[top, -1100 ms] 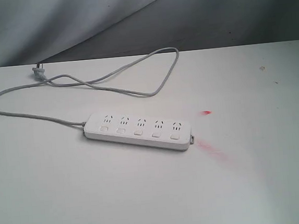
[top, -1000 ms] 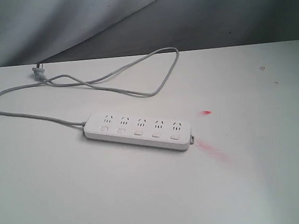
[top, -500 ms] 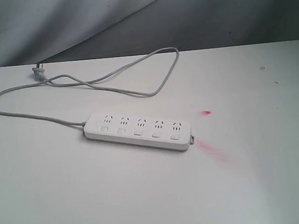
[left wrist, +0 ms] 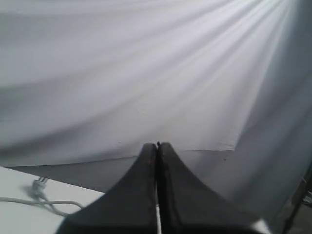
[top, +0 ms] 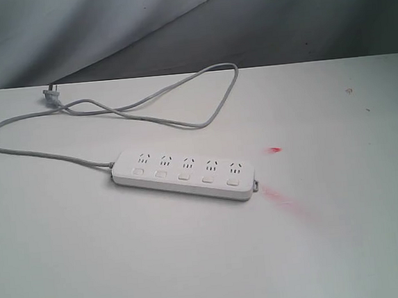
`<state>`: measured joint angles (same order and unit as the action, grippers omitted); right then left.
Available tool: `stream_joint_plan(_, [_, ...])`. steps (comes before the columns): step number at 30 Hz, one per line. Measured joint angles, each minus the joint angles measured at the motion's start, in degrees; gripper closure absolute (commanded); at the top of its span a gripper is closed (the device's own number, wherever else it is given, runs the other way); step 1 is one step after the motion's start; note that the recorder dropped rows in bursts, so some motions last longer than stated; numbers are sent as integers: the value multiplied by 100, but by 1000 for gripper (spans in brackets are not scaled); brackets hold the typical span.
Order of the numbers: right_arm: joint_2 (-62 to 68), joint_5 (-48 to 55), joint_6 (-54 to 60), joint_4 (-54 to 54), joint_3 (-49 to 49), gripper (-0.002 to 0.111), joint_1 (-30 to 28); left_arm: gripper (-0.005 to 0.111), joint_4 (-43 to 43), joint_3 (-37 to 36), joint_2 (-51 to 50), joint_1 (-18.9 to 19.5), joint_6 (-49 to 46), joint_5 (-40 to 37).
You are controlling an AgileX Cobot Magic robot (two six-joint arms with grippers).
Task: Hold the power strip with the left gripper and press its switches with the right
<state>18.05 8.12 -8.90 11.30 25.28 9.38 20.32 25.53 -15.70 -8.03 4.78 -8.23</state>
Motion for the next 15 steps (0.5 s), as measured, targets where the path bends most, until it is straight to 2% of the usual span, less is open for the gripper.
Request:
stream_joint_plan(4, [860,253,219,-2,820,108,512,107,0,662,-901,-651,-42,-49])
stream_joint_plan(8, [1683,898,718,-2,1531,108,1014,107,-165,1284,-1713,-1091,-360,-256])
stream_joint_plan(11, [2349,1477,1167,-12,2053,108,1320,107,-363,1784,-2408,-1283,-816,-645])
stream_joint_plan(15, [3143,1878,1458,-1,2520,108,1526,107,-424,2306,-3295,-1343,-1127,-1208])
